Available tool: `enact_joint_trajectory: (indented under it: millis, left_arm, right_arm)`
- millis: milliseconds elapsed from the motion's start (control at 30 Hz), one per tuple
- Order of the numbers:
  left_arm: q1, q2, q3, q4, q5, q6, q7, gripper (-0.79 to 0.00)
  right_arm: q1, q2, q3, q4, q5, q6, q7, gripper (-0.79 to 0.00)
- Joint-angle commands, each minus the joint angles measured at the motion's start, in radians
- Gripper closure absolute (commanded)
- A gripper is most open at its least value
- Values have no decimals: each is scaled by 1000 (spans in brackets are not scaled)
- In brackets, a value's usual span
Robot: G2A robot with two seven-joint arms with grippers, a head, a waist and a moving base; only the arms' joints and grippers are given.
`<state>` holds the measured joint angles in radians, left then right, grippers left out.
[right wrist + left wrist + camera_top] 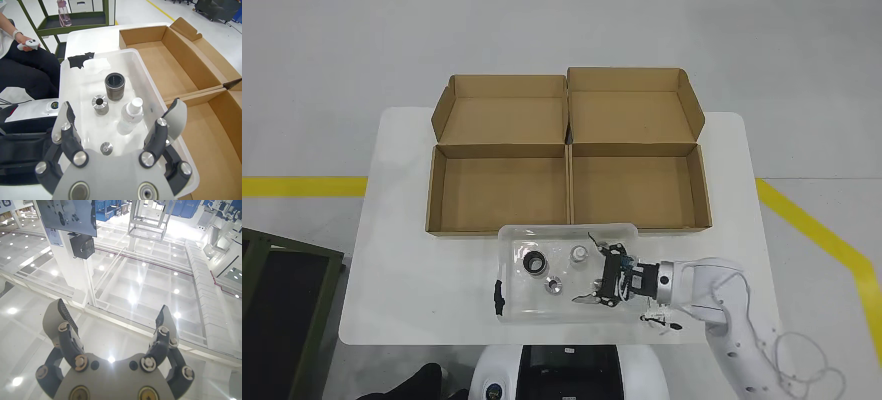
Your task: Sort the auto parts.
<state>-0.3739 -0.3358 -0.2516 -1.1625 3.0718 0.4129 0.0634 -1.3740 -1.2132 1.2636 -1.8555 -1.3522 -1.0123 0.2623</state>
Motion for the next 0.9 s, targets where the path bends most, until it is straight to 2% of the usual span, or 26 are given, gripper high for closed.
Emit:
enact_joint_trajectory:
  millis: [0, 200, 367, 433, 467, 533, 667, 867]
  left_arm:
    - [0, 0, 0, 0, 0, 0, 0, -785]
    - [0, 0, 0, 0, 0, 0, 0, -785]
    - [0, 0, 0, 0, 0, 0, 0, -785]
    - [0, 0, 0, 0, 0, 0, 0, -785]
    - [0, 0, 0, 0, 0, 0, 0, -785]
    - [0, 0, 0, 0, 0, 0, 0, -785]
    - [0, 0, 0, 0, 0, 0, 0, -785]
    - [0, 0, 0, 0, 0, 0, 0, -785]
  right_arm:
    - [6, 3, -8, 9, -1, 0, 14, -690]
    - [33, 9, -29, 39, -25, 4, 44, -640]
    - [55, 13, -49, 61, -57, 23, 47, -671]
    - [66, 13, -58, 73, -77, 35, 45, -600]
    - [71, 14, -62, 78, -89, 42, 44, -529]
    - [82, 15, -75, 79, -126, 53, 47, -446]
    - [89, 16, -90, 89, -143, 81, 26, -391]
    - [102, 19, -105, 101, -165, 107, 19, -376]
